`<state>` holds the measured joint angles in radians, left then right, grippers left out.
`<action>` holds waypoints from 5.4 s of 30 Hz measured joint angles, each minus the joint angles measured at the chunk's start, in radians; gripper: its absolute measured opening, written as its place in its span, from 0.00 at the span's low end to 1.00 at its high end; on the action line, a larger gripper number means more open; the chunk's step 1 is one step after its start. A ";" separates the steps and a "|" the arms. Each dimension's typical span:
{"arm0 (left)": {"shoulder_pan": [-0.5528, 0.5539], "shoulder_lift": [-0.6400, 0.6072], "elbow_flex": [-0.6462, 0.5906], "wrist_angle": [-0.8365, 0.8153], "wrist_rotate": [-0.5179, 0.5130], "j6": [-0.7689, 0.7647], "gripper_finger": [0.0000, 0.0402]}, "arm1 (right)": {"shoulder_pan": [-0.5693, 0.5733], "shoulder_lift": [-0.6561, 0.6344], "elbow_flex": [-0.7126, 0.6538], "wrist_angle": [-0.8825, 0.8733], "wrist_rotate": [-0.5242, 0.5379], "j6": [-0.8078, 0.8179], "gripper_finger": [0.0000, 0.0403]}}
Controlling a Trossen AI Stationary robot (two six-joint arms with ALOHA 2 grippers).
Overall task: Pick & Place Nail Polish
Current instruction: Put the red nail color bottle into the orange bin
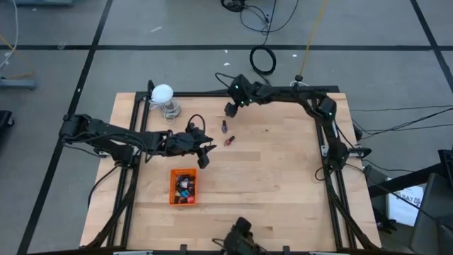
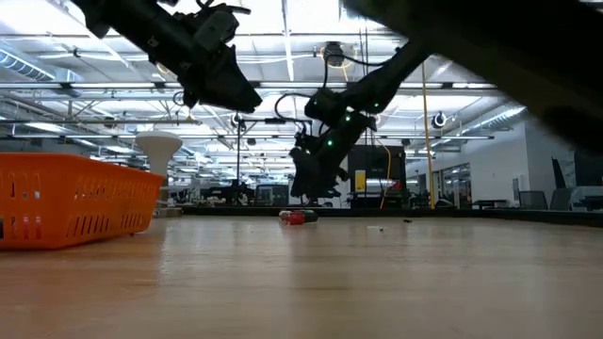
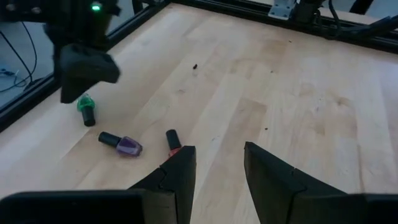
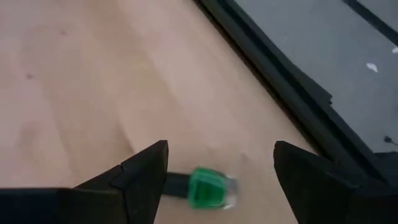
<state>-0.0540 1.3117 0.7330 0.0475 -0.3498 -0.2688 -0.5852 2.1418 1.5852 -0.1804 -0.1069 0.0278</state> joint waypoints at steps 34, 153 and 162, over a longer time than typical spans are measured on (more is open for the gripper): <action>0.000 0.097 -0.001 0.025 0.007 -0.019 0.33 | -0.009 0.049 0.127 -0.203 -0.054 -0.092 0.67; 0.009 0.102 0.000 0.277 0.080 -0.415 0.33 | 0.666 -0.434 -0.360 0.156 0.474 -0.463 0.12; 0.001 0.101 0.000 0.283 0.067 -0.409 0.33 | 0.667 -0.434 -0.360 0.200 0.526 -0.495 0.12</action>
<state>-0.0528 1.4128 0.7326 0.3305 -0.2826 -0.6780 0.0814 1.7077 1.2255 0.0196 0.4187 -0.4676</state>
